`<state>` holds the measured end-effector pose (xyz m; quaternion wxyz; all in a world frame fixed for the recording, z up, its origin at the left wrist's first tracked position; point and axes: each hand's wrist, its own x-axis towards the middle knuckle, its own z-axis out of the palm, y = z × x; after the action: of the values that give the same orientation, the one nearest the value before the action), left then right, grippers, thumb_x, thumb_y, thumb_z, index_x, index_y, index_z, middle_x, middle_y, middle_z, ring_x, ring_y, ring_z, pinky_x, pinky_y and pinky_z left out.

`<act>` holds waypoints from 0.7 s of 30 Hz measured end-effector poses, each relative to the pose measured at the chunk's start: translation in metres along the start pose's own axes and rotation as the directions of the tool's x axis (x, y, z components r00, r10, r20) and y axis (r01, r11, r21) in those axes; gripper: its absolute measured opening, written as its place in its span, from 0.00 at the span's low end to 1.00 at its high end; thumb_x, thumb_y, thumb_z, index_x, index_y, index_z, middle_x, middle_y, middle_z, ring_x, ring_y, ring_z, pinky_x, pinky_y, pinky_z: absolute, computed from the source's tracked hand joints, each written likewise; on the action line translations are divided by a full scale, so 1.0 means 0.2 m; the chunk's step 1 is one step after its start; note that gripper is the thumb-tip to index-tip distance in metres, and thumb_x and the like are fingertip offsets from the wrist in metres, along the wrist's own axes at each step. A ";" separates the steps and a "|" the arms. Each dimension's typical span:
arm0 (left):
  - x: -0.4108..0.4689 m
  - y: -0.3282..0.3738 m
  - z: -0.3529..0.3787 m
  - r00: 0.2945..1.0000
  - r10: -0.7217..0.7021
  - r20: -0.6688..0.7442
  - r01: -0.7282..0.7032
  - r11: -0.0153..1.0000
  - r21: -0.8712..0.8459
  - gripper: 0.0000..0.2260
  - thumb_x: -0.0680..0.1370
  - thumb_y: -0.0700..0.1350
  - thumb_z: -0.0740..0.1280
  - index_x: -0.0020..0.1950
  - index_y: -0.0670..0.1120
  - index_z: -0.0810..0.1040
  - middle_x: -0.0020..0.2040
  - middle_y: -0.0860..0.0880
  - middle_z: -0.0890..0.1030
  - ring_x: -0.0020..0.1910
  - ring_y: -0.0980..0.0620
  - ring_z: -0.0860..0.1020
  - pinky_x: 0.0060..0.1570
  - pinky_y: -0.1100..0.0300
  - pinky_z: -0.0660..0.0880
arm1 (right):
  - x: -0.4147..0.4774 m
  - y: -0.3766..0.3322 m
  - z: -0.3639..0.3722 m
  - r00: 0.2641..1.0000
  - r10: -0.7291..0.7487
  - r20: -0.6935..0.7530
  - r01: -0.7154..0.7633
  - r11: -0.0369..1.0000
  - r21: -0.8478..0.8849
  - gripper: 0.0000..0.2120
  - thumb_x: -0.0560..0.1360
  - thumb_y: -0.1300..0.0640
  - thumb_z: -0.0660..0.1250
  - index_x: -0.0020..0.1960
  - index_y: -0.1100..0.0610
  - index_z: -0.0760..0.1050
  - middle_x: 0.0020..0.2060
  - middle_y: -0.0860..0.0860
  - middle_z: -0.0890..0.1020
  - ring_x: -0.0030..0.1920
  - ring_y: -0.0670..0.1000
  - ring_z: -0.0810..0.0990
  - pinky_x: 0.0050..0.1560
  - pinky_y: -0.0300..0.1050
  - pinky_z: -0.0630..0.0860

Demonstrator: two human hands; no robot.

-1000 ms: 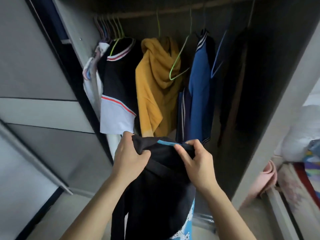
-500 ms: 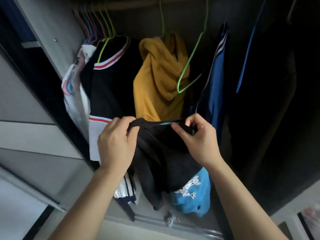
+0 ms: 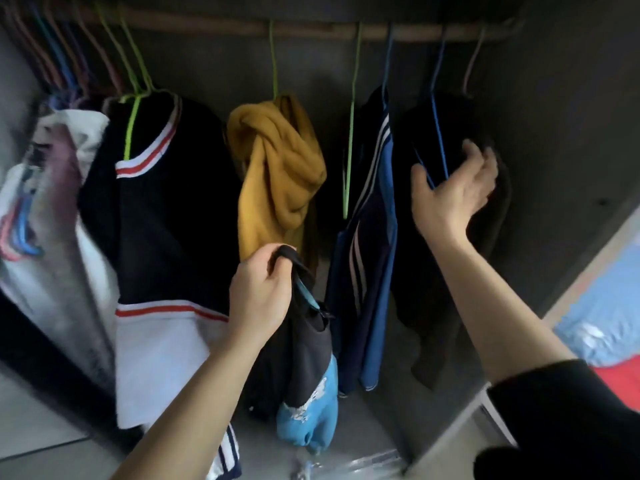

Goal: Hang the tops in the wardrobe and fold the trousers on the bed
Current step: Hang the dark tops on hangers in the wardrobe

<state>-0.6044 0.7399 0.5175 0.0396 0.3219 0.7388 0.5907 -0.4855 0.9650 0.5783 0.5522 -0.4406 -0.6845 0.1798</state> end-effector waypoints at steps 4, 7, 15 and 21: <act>0.00 -0.04 0.00 0.999 -0.008 0.035 0.009 1.000 -0.026 0.07 0.79 0.45 0.61 0.51 0.45 0.78 0.45 0.49 0.81 0.47 0.48 0.80 0.48 0.51 0.78 | 0.24 -0.04 0.04 0.957 0.202 0.209 -0.144 0.955 -0.260 0.38 0.81 0.45 0.61 0.80 0.61 0.47 0.73 0.60 0.68 0.72 0.61 0.68 0.70 0.55 0.63; 0.00 -0.06 -0.01 0.994 -0.004 0.105 0.005 1.000 -0.014 0.06 0.79 0.46 0.62 0.50 0.48 0.77 0.42 0.51 0.81 0.44 0.49 0.80 0.44 0.51 0.79 | 0.30 -0.07 0.02 0.968 0.142 0.209 -0.086 0.963 -0.256 0.19 0.84 0.52 0.54 0.69 0.60 0.71 0.63 0.60 0.78 0.64 0.61 0.76 0.56 0.46 0.71; 0.00 -0.04 -0.06 0.984 -0.021 0.174 0.035 0.996 -0.077 0.04 0.78 0.45 0.66 0.52 0.51 0.76 0.44 0.52 0.80 0.44 0.52 0.79 0.43 0.56 0.79 | 0.34 -0.16 -0.10 0.963 0.163 0.214 -0.185 0.979 0.090 0.18 0.80 0.51 0.56 0.64 0.54 0.78 0.52 0.50 0.81 0.52 0.52 0.80 0.60 0.55 0.78; -0.03 -0.01 -0.06 0.984 -0.009 0.176 0.019 0.998 -0.056 0.05 0.77 0.44 0.67 0.50 0.50 0.72 0.38 0.53 0.75 0.34 0.56 0.72 0.32 0.64 0.69 | 0.38 -0.14 -0.14 0.958 0.155 0.240 -0.185 0.977 0.106 0.17 0.83 0.53 0.56 0.66 0.55 0.77 0.44 0.44 0.78 0.43 0.45 0.79 0.54 0.51 0.82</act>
<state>-0.6057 0.7275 0.5180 0.1178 0.3662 0.7173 0.5809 -0.4708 1.0035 0.6542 0.4785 -0.4381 -0.6905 0.3197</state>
